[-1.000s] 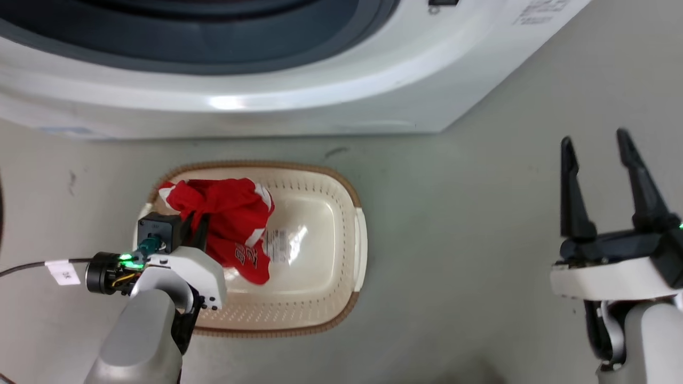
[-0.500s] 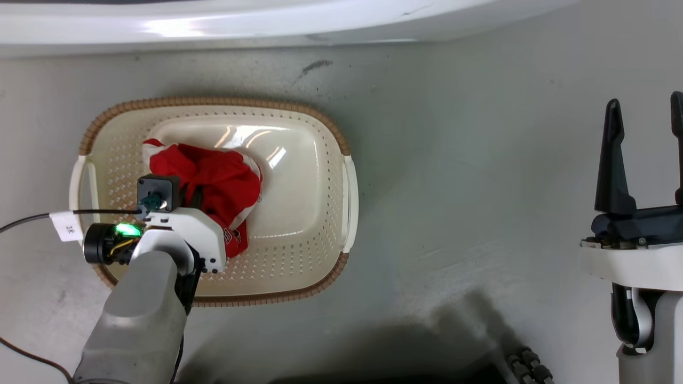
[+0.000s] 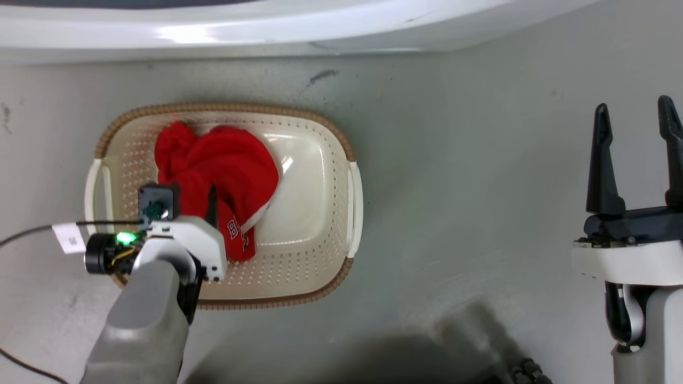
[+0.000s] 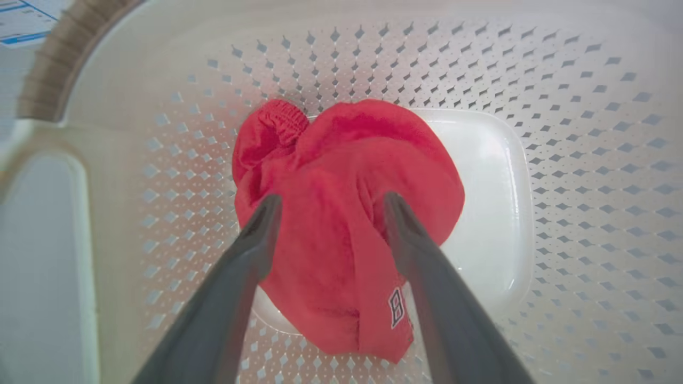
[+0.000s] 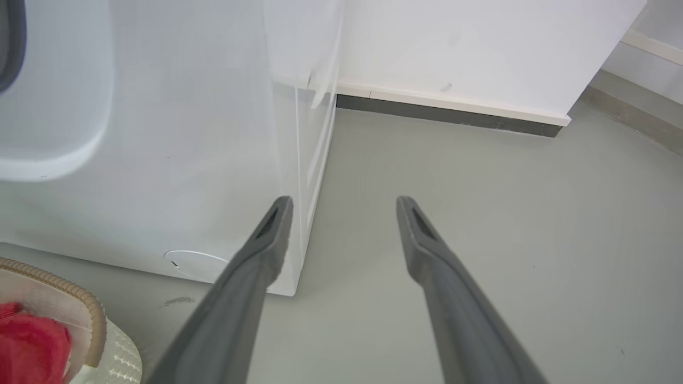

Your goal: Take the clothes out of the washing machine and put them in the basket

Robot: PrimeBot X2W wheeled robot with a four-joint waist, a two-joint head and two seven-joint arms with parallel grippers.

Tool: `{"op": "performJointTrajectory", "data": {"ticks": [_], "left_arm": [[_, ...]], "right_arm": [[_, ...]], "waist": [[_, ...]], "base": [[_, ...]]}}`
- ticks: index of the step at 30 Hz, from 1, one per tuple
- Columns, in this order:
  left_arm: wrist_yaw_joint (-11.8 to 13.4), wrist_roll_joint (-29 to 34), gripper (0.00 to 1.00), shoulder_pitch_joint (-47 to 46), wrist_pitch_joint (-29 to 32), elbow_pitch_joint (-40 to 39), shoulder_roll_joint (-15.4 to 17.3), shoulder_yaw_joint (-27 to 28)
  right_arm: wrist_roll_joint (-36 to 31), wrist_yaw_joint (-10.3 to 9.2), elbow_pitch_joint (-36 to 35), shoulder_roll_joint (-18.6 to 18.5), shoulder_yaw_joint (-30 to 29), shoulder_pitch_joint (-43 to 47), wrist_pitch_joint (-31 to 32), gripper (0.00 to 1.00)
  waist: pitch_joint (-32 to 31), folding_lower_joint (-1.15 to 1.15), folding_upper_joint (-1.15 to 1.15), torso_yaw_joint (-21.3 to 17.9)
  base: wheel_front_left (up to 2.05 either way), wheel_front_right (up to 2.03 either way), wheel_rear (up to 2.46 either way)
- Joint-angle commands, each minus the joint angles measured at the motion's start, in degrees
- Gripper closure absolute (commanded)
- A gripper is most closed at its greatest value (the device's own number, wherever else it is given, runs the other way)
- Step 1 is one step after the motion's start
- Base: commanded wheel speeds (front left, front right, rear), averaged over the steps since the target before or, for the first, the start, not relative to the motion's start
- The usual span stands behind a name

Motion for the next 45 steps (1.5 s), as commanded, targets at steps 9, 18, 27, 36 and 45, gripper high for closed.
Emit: {"op": "performJointTrajectory", "data": {"ticks": [9, 18, 27, 36, 45], "left_arm": [[-2.3, 1.1, 0.0, 10.9, -0.2, -10.0, 0.3, 3.0], [-3.8, 2.6, 0.0, 19.7, -0.2, -21.8, -0.3, 6.4], [-4.7, 4.7, 0.0, 26.9, -0.2, -34.5, -1.6, 8.9], [-5.9, 6.6, 0.0, 27.0, -0.2, -41.2, 0.9, 7.9], [-6.3, 5.1, 0.0, 15.5, 2.9, -38.5, 8.4, 4.5]], "right_arm": [[1.1, -0.06, 5.1, 0.0, 0.7, 1.3, -0.1, 0.0], [1.8, -0.06, 8.1, 0.0, 1.1, 5.3, -0.1, 0.0], [3.0, -0.06, 9.8, 0.0, 2.3, 9.2, -0.1, 0.0], [4.9, -0.06, 10.3, 0.0, 3.8, 10.1, -0.1, 0.0], [7.3, -0.05, 9.8, 0.0, 4.9, 8.7, -0.1, 0.0]], "waist": [[-15.9, -0.01, 0.0, 0.4], [-26.9, -0.01, 0.0, 1.0], [-33.9, -0.01, 0.0, 1.2], [-34.5, -0.01, 0.0, -2.2], [-28.5, -0.01, 0.0, -8.8]], "base": [[0.0, 0.0, 0.0], [0.0, 0.0, 0.0], [0.0, 0.0, 0.0], [0.0, 0.0, 0.0], [0.0, 0.0, 0.0]]}}
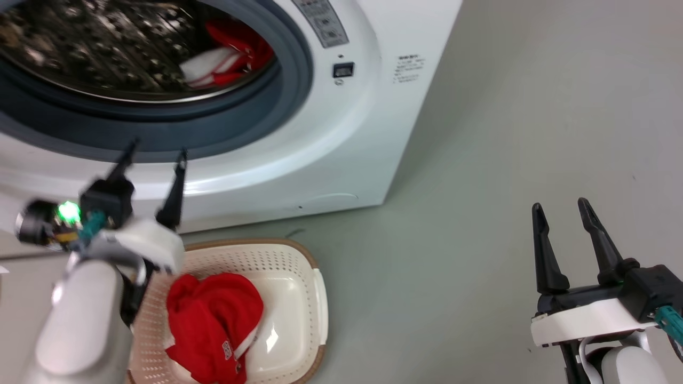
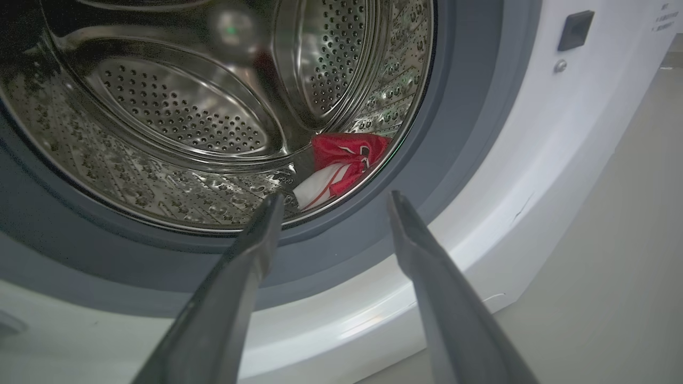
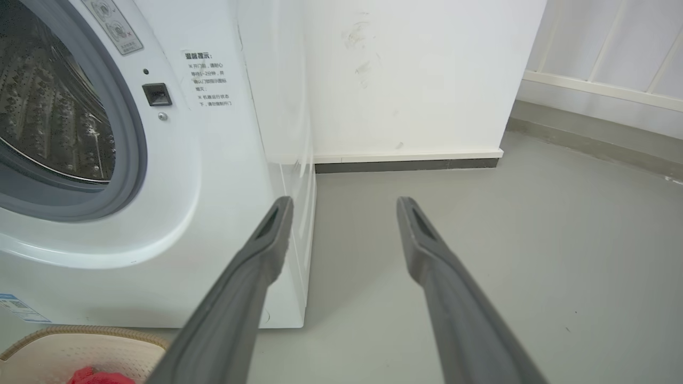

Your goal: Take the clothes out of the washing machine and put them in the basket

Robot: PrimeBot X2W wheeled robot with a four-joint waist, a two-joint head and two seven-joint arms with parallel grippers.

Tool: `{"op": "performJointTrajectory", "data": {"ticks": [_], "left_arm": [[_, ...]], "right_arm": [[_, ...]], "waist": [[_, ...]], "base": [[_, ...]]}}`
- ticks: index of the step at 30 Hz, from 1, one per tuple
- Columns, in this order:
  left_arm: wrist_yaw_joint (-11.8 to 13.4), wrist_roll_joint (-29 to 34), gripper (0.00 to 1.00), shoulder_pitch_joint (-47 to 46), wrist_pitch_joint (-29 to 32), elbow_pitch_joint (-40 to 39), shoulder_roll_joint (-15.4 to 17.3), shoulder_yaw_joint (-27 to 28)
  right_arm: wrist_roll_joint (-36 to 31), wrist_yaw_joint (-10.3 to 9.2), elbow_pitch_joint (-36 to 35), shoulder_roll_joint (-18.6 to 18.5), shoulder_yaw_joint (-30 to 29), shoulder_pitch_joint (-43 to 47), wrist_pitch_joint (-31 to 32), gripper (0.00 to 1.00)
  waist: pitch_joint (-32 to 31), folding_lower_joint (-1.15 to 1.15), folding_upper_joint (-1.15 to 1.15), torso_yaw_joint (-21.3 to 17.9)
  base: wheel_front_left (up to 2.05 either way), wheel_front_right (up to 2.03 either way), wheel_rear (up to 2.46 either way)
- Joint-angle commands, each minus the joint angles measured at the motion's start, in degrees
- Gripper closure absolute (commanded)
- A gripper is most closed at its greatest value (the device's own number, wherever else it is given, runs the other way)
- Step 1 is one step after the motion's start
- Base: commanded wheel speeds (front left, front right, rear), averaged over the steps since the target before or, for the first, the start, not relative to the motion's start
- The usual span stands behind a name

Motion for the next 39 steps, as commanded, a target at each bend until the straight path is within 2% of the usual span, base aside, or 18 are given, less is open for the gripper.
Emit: {"op": "performJointTrajectory", "data": {"ticks": [1, 6, 11, 17, 20, 22, 26, 30, 33, 39], "left_arm": [[-0.1, -0.6, 0.0, -2.5, 1.1, 0.1, 1.3, -0.8], [-0.1, -4.1, 0.0, -11.6, 8.8, 0.4, 7.9, -5.2], [-0.1, -4.8, 0.0, -21.0, 17.1, 2.4, 15.0, -9.5], [-0.1, -9.1, 0.0, -33.4, 27.1, 5.4, 21.5, -13.6], [-0.1, -9.2, 0.0, -40.6, 32.4, 6.1, 25.6, -17.9], [-0.1, -11.1, 0.0, -45.0, 36.2, 6.7, 27.1, -20.2], [-0.1, -15.3, 0.0, -53.5, 44.5, 10.0, 27.3, -23.4], [-0.1, -18.9, 0.0, -60.1, 52.0, 15.4, 24.9, -23.9], [0.2, -19.3, 0.0, -63.6, 56.7, 19.7, 23.7, -24.5], [0.4, -19.1, 0.0, -67.4, 60.3, 25.8, 21.4, -25.6]], "right_arm": [[0.7, -0.04, -0.4, 0.0, 0.1, -1.2, -0.1, 0.0], [2.5, -0.04, -0.6, 0.1, 0.8, -2.0, -0.1, 0.0], [5.3, -0.04, -0.9, 0.1, 2.0, -3.0, -0.1, 0.0], [8.4, -0.05, -1.1, 0.1, 3.8, -4.0, -0.1, 0.0], [9.4, -0.05, -1.1, 0.1, 5.3, -4.2, -0.1, 0.0], [10.1, -0.05, -1.4, 0.1, 6.0, -4.1, -0.1, 0.0], [11.1, -0.05, -1.6, 0.1, 6.3, -2.9, -0.1, 0.0], [11.9, -0.05, -2.1, 0.1, 6.5, -2.2, -0.1, 0.0], [12.2, -0.05, -2.5, 0.1, 6.9, -2.0, -0.1, 0.0], [12.6, -0.05, -2.9, 0.1, 7.3, -1.1, -0.1, 0.0]], "waist": [[3.4, 0.01, 0.0, -3.1], [8.9, 0.01, 0.0, -7.3], [14.6, 0.01, 0.0, -11.4], [20.7, 0.01, 0.0, -15.5], [23.4, 0.01, 0.0, -17.7], [24.8, 0.01, 0.0, -18.7], [26.6, 0.01, 0.0, -19.1], [27.8, 0.01, 0.0, -19.1], [28.7, 0.01, 0.0, -19.1], [30.3, 0.01, 0.0, -18.9]], "base": [[0.0, 0.0, 0.0], [0.0, 0.0, 0.0], [0.0, 0.0, 0.0], [0.0, 0.0, 0.0], [0.0, 0.0, 0.0], [0.0, 0.0, 0.0], [0.0, 0.0, 0.0], [0.0, 0.0, 0.0], [0.0, 0.0, 0.0], [0.0, 0.0, 0.0]]}}
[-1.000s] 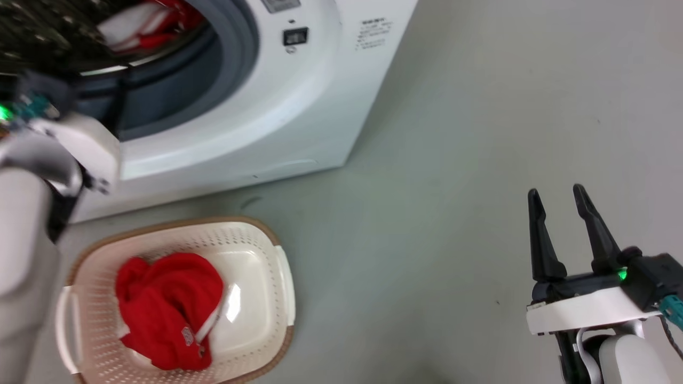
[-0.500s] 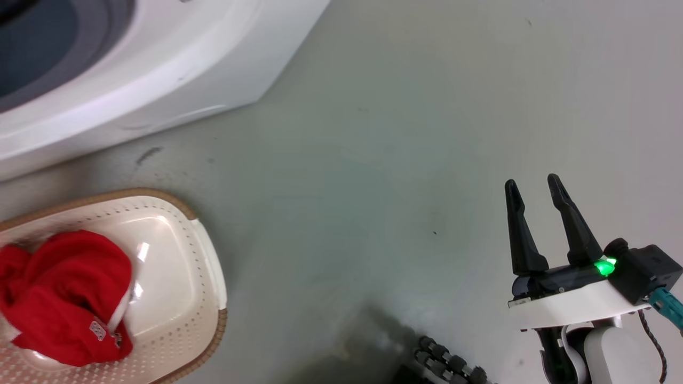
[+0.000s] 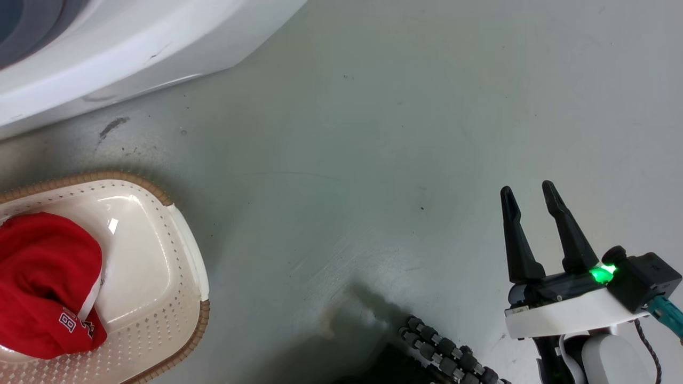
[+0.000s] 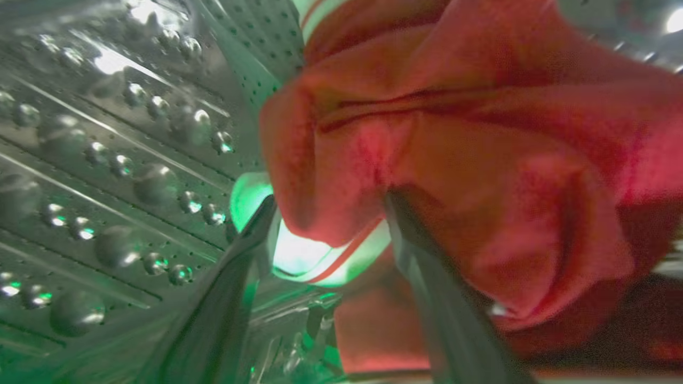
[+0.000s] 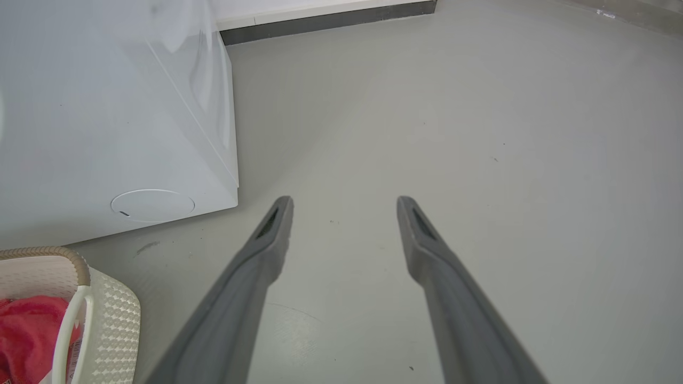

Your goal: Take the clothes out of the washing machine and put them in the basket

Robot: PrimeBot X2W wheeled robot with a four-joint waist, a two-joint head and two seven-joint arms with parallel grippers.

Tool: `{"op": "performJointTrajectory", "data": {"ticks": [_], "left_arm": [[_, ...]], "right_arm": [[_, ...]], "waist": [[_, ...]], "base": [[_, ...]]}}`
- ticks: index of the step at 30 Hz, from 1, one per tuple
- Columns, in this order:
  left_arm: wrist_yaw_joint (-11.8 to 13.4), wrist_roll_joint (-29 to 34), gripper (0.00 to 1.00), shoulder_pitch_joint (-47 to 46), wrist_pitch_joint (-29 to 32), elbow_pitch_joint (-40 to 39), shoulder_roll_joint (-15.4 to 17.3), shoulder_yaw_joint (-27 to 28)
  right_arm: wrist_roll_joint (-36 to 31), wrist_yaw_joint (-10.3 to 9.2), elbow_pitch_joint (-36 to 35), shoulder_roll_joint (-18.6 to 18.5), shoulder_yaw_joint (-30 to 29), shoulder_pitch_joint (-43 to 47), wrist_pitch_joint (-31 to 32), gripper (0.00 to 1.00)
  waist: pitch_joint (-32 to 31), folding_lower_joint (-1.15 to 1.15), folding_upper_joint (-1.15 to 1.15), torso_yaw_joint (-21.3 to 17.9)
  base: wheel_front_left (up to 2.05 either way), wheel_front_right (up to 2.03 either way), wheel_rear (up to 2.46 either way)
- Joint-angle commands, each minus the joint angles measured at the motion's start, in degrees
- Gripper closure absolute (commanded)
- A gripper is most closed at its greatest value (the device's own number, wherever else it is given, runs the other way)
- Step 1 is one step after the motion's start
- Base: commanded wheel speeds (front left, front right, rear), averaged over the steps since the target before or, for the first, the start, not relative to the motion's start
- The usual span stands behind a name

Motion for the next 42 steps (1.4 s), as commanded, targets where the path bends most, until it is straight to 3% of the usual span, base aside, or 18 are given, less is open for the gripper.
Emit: {"op": "performJointTrajectory", "data": {"ticks": [1, 7, 8, 9, 22, 31, 42], "left_arm": [[0.1, 0.3, 0.0, -0.7, 0.3, 1.5, -0.5, -0.4], [-0.2, -1.0, 0.0, -1.1, 2.4, 5.6, -1.7, -1.0], [-0.3, -1.5, 0.64, -1.1, 2.8, 6.0, -2.0, -1.1], [-0.3, -1.8, 1.0, -1.2, 3.0, 6.3, -2.1, -1.4], [-0.4, -4.0, 1.0, -0.7, -11.4, 3.6, 1.8, -4.5], [0.0, -5.5, 1.0, 8.9, -31.4, 1.4, -0.2, -6.1], [3.3, -7.7, 1.0, 24.2, -52.2, 1.1, -5.2, -5.1]], "right_arm": [[0.3, -0.06, -0.3, 0.1, 0.0, 0.8, -0.1, 0.0], [0.5, -0.06, -0.6, 0.1, -0.2, 0.6, -0.1, 0.0], [0.6, -0.06, -0.5, 0.1, -0.3, 0.5, -0.1, 0.0], [0.7, -0.06, -0.5, 0.1, -0.4, 0.3, -0.1, 0.0], [-0.9, -0.06, 0.6, 0.1, 0.8, -4.4, -0.1, 0.0], [-5.8, -0.06, 1.1, 0.1, -3.2, -4.8, -0.1, 0.0], [-11.0, -0.06, 2.0, 0.1, -5.0, -2.4, -0.1, 0.0]], "waist": [[0.4, -0.01, 0.0, 0.1], [0.9, -0.01, 0.0, 0.3], [1.0, -0.01, 0.0, 0.4], [1.1, -0.01, 0.0, 0.4], [-1.7, -0.01, 0.0, 0.5], [-9.1, -0.01, 0.0, 7.5], [-18.7, -0.01, 0.0, 14.8]], "base": [[0.0, 0.0, 0.0], [0.0, 0.0, 0.0], [0.0, 0.0, 0.0], [0.0, 0.0, 0.0], [0.0, 0.0, 0.0], [0.0, 0.0, 0.0], [0.0, 0.0, 0.0]]}}
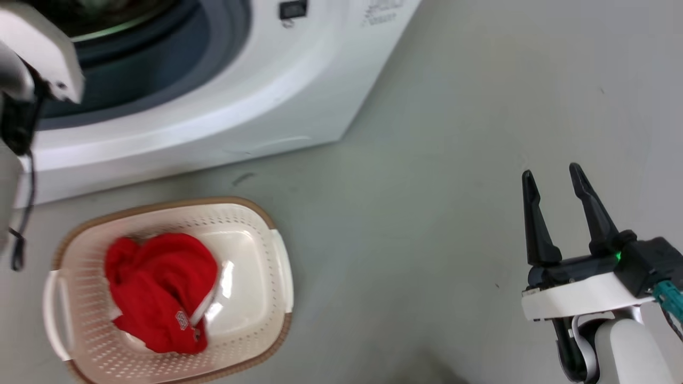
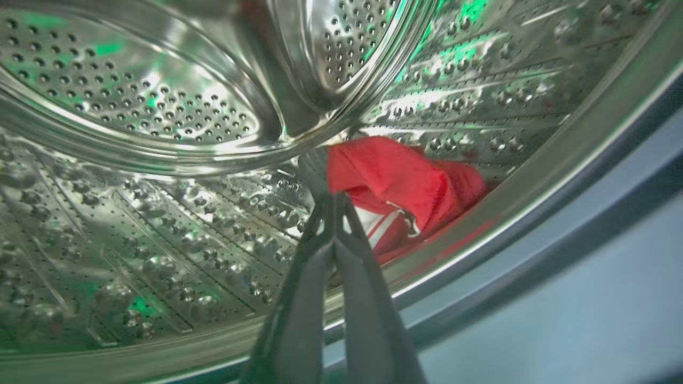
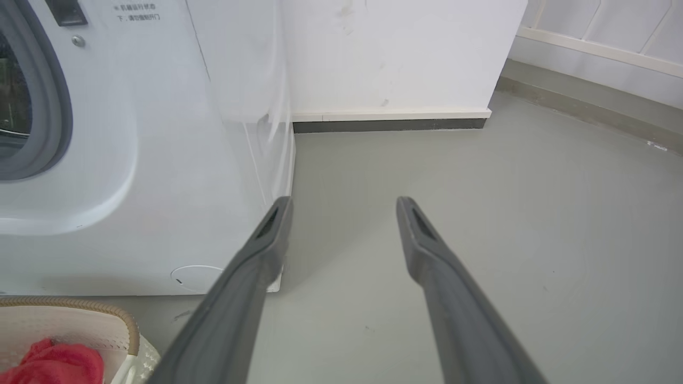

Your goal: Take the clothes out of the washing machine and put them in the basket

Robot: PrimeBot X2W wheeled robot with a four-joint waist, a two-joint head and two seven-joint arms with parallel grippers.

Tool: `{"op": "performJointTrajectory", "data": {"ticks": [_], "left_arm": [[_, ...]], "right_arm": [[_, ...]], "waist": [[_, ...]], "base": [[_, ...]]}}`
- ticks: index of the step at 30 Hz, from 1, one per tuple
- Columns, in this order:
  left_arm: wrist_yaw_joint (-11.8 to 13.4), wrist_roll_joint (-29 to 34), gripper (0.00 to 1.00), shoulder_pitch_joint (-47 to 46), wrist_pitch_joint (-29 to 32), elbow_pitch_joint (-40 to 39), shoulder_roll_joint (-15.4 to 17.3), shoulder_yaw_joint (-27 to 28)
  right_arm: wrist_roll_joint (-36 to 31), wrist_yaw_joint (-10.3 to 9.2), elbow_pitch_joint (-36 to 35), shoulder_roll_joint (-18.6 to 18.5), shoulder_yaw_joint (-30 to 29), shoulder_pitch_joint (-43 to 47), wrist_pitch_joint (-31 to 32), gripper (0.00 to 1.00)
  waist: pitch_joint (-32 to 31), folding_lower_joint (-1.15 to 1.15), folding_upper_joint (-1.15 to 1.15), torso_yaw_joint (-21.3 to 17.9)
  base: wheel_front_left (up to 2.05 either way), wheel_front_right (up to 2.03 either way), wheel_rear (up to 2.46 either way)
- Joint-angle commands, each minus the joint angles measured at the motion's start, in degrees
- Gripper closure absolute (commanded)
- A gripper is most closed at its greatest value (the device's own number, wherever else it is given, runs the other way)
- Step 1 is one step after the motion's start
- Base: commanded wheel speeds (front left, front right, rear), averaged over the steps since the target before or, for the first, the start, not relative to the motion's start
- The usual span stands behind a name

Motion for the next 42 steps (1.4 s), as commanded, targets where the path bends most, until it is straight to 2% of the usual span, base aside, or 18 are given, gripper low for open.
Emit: {"op": "performJointTrajectory", "data": {"ticks": [1, 5, 8, 9, 10, 15, 20, 29, 32, 37, 42], "left_arm": [[0.5, -0.3, 1.0, 1.9, -1.7, -0.4, -0.8, 0.1], [0.9, -1.3, 1.0, 6.1, -5.4, -1.2, -2.9, 0.0], [0.4, -1.6, 1.0, 7.8, -5.4, -1.9, -3.8, -0.8], [0.3, -1.8, 0.6, 8.0, -5.2, -2.1, -3.8, -0.9], [0.2, -1.7, 0.0, 8.1, -4.7, -2.2, -3.8, -1.3], [-0.3, -2.0, 0.0, 6.5, -2.2, -3.3, -3.5, -1.8], [-1.5, -2.0, 0.0, 2.1, 3.6, -4.3, -2.2, -2.7], [-2.9, -7.1, 0.0, -10.8, 23.4, -4.3, -0.3, -2.4], [-2.0, -9.4, 0.0, -15.3, 31.4, -3.6, -0.1, -1.1], [1.1, -12.0, 0.0, -21.2, 40.2, -1.9, 1.2, 1.1], [3.2, -11.0, 0.0, -24.5, 45.1, -1.8, 1.7, 0.2]], "right_arm": [[-0.7, -0.06, 0.3, 0.0, -0.3, 1.0, -0.1, 0.0], [-1.8, -0.06, 0.8, 0.0, -0.7, 2.0, -0.1, 0.0], [-2.8, -0.06, 0.9, 0.0, -0.4, 2.7, -0.1, 0.0], [-2.9, -0.06, 0.9, 0.0, -0.3, 2.8, -0.1, 0.0], [-3.1, -0.06, 0.8, 0.0, -0.3, 2.9, -0.1, 0.0], [-3.1, -0.06, 0.4, 0.0, 0.2, 2.6, -0.1, 0.0], [-2.0, -0.06, -0.1, 0.0, 0.5, 2.0, -0.1, 0.0], [2.4, -0.05, -0.8, 0.0, 2.2, -0.2, -0.1, 0.0], [4.4, -0.06, -0.6, 0.0, 3.6, -0.7, -0.1, 0.0], [7.1, -0.06, 0.0, 0.0, 6.4, -0.9, -0.1, 0.0], [9.0, -0.06, -0.1, 0.0, 7.3, -0.3, -0.1, 0.0]], "waist": [[-3.7, 0.01, 0.0, 3.2], [-6.4, 0.01, 0.0, 5.0], [-7.4, 0.01, 0.0, 5.8], [-7.5, 0.01, 0.0, 5.9], [-7.6, 0.01, 0.0, 6.0], [-6.2, 0.01, 0.0, 5.5], [-2.0, 0.01, 0.0, 3.8], [9.2, 0.01, 0.0, -1.7], [12.3, 0.01, 0.0, -4.1], [15.7, 0.01, 0.0, -8.0], [17.6, 0.01, 0.0, -9.7]], "base": [[0.0, 0.0, 0.0], [0.0, 0.0, 0.0], [0.0, 0.0, 0.0], [0.0, 0.0, 0.0], [0.0, 0.0, 0.0], [0.0, 0.0, 0.0], [0.0, 0.0, 0.0], [0.0, 0.0, 0.0], [0.0, 0.0, 0.0], [0.0, 0.0, 0.0], [0.0, 0.0, 0.0]]}}
